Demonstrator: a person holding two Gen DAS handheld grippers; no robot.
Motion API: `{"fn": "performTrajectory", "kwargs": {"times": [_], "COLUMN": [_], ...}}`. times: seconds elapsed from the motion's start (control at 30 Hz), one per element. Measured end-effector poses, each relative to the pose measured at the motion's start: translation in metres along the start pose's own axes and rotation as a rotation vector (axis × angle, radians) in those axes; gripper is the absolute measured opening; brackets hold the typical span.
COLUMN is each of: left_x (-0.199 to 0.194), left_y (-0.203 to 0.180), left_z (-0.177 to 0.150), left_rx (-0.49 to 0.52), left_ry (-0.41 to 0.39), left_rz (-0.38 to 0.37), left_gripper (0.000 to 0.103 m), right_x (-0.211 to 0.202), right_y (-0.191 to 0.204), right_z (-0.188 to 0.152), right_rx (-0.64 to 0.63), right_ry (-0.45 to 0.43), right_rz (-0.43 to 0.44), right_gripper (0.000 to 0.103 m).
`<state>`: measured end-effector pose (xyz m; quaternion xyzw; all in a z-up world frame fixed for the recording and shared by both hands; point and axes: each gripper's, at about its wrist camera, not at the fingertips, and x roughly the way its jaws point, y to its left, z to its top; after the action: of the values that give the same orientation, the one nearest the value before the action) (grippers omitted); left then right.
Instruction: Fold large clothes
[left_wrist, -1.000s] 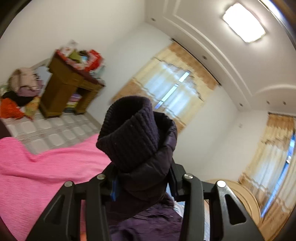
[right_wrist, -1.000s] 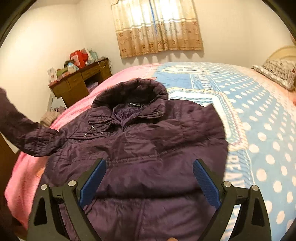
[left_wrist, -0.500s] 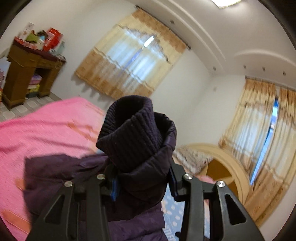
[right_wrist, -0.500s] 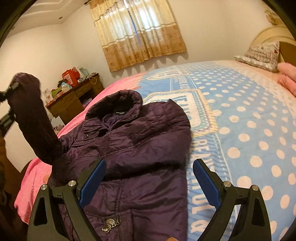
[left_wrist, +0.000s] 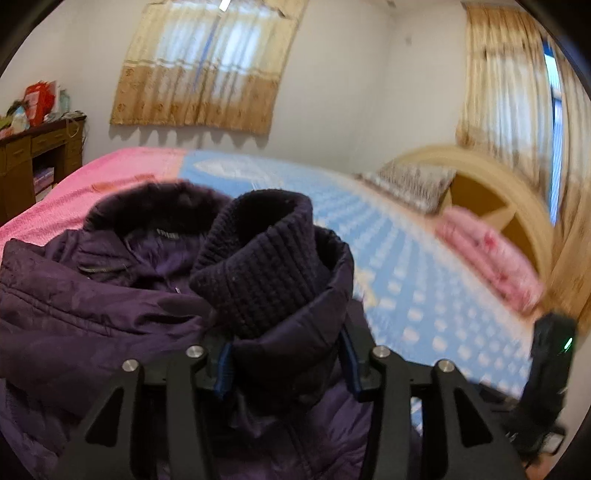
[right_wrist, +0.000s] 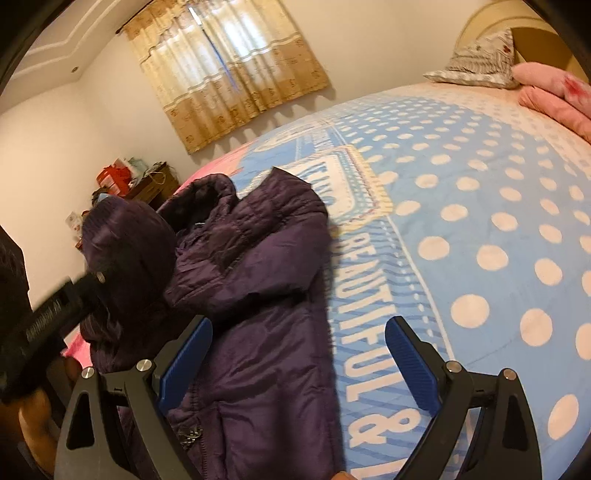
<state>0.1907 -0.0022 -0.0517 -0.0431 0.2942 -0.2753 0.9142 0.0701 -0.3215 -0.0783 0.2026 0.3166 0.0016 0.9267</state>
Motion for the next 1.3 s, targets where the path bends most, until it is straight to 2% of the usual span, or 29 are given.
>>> {"fn": "performTrajectory", "kwargs": {"times": [0.07,0.1,0.17,0.23,0.27,0.3,0.37,0.47,0.57,0.63,0.67,0.73,0.8,0.93,1.0,1.1,1.3], "left_x": [0.000,-0.012,-0.033,-0.051,-0.069,-0.083,-0.099,-0.105,-0.102,-0.097,-0.096,-0.091,-0.082,-0.054,-0.042,-0.037,-0.020], "left_y": [-0.011,-0.012,-0.015,-0.020,-0.014,-0.005,0.022,0.084,0.150,0.172,0.180,0.187,0.184,0.181,0.186,0.187,0.196], "left_z": [0.001,0.000,0.002,0.002,0.004,0.007,0.016,0.028,0.035,0.034,0.031,0.021,0.011,-0.013,-0.020,-0.019,-0.025], "left_rx": [0.049,0.074,0.108,0.153,0.186,0.204,0.202,0.168,0.075,0.036,0.019,0.000,0.016,0.054,0.043,0.028,-0.008], "left_ry": [0.023,0.008,-0.023,-0.050,-0.085,-0.114,-0.143,-0.143,-0.082,-0.057,-0.051,-0.026,0.013,0.099,0.142,0.163,0.241], "left_rz": [0.012,-0.001,-0.038,-0.036,-0.015,0.013,0.101,0.312,0.451,0.506,0.517,0.503,0.507,0.547,0.544,0.530,0.506], "left_gripper": [0.063,0.068,0.072,0.082,0.092,0.098,0.099,0.099,0.099,0.099,0.099,0.099,0.100,0.103,0.103,0.103,0.103], "right_x": [0.003,0.006,0.009,0.005,0.001,-0.006,-0.024,-0.047,-0.044,-0.029,-0.023,0.005,0.030,0.072,0.085,0.099,0.109], "right_y": [-0.002,-0.003,-0.004,-0.006,-0.006,-0.004,0.010,0.047,0.088,0.120,0.130,0.150,0.158,0.155,0.145,0.140,0.139], "right_z": [-0.004,-0.007,-0.010,-0.010,-0.008,-0.005,0.002,0.018,0.026,0.025,0.023,0.017,0.008,-0.006,-0.011,-0.022,-0.028], "right_rx": [0.007,0.012,0.017,0.025,0.025,0.015,-0.042,-0.155,-0.235,-0.312,-0.335,-0.379,-0.392,-0.409,-0.386,-0.410,-0.436], "right_ry": [0.002,0.007,0.016,0.003,-0.009,-0.035,-0.100,-0.172,-0.122,-0.073,-0.058,0.016,0.088,0.152,0.176,0.209,0.230], "right_rz": [-0.004,-0.004,-0.002,0.001,-0.002,-0.016,-0.045,-0.033,0.032,0.073,0.082,0.096,0.098,0.016,0.021,0.007,-0.010], "right_gripper": [0.095,0.095,0.095,0.095,0.095,0.095,0.095,0.095,0.095,0.095,0.094,0.078,0.071,0.071,0.071,0.071,0.071]}}
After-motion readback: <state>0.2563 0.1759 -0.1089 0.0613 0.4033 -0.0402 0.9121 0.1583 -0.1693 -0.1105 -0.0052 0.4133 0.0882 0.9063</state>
